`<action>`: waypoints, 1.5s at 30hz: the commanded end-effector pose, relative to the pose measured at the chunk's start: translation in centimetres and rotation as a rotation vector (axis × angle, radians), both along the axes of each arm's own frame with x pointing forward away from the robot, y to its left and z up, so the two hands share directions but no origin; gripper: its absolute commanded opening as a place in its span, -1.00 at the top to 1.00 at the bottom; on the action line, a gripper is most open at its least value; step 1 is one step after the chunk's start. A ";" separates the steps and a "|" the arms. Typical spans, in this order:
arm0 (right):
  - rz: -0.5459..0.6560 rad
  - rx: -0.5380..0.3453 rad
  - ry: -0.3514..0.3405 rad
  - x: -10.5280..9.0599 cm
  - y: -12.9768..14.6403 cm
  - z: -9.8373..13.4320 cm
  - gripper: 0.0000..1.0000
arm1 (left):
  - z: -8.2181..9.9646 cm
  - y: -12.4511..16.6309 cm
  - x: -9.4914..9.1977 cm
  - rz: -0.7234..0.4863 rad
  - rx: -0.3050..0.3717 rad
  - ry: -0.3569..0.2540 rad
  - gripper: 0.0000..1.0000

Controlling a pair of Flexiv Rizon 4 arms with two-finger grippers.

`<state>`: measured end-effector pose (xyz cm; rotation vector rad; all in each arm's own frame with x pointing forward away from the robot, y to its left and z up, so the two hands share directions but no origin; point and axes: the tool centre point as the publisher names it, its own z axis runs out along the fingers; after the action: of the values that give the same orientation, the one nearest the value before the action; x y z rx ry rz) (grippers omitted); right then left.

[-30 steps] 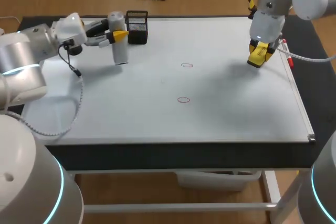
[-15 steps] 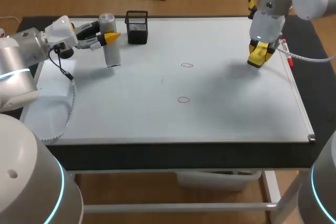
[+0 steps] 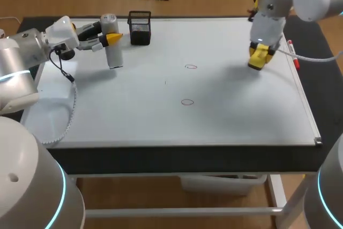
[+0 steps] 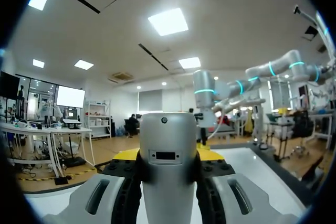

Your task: Pick up the inspection probe, press it on each red-marked spot on the whiteboard one by one, put down the probe, pick up the eraser, and wipe off all the red marks.

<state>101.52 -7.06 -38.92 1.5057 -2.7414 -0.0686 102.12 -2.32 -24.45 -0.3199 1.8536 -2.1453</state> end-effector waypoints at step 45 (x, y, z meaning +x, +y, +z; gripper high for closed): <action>0.586 0.021 -0.019 -0.6 26.3 -1.6 1.00 | 0.1 0.0 0.0 0.002 0.000 -0.001 1.00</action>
<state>100.28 18.73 -40.20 2.2513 -2.2141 -0.0745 102.11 -2.31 -24.45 -0.3202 1.8536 -2.1450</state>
